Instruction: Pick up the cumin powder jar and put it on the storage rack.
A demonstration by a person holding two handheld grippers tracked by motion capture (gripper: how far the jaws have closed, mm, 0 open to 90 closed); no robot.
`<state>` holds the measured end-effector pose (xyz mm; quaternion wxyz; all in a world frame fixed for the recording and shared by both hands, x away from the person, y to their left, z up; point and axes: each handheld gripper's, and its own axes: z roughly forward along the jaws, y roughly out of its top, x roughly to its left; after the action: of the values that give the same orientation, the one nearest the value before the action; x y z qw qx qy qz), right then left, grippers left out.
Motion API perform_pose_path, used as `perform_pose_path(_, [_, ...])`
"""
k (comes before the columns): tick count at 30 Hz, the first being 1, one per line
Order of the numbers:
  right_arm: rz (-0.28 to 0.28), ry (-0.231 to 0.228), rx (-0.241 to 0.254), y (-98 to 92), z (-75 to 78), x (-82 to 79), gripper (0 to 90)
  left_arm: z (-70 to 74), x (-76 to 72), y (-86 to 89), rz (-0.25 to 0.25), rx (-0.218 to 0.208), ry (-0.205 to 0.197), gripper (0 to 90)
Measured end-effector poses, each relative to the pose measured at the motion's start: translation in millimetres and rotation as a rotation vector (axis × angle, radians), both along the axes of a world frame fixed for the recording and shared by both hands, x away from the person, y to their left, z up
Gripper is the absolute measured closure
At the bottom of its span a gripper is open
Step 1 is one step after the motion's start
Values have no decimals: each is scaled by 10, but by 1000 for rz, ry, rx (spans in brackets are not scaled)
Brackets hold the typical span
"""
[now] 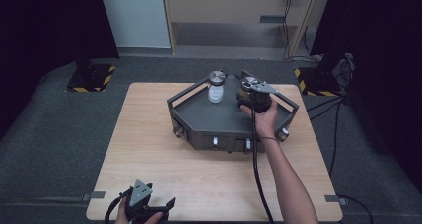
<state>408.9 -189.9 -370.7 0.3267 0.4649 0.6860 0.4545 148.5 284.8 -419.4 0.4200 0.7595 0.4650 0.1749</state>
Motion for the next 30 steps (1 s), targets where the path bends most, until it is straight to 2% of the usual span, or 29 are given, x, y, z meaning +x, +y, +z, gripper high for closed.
perform_pose_path(3, [2, 0, -4, 0, 4, -2, 300, 0, -2, 4, 3, 1, -1, 40])
perform_pose_path(7, [-12, 5, 2, 27, 4, -17, 178, -4, 3, 18, 7, 0, -1, 40])
perform_pose_path(10, [-40, 5, -24, 87, 16, -50, 58, -6, 8, 23, 12, 1, 0, 40])
perform_pose_path(12, [-41, 5, -17, 75, 24, -70, 49, -5, 10, 23, 13, 4, 0, 40])
perform_pose_path(18, [7, 22, 8, -29, 101, -117, 16, -8, 11, 16, 17, 7, 0, 40])
perform_pose_path(23, [25, -4, 0, -79, 122, -243, 16, -10, 9, 8, 20, 11, -1, 41])
perform_pose_path(26, [30, -7, 15, -128, 131, -317, 14, -8, 10, 5, 21, 17, -3, 40])
perform_pose_path(28, [36, -6, 50, -180, 138, -359, 15, -9, 10, 1, 25, 20, -4, 40])
perform_pose_path(30, [40, -27, 39, -199, 139, -420, 18, -10, 10, -1, 28, 24, -5, 41])
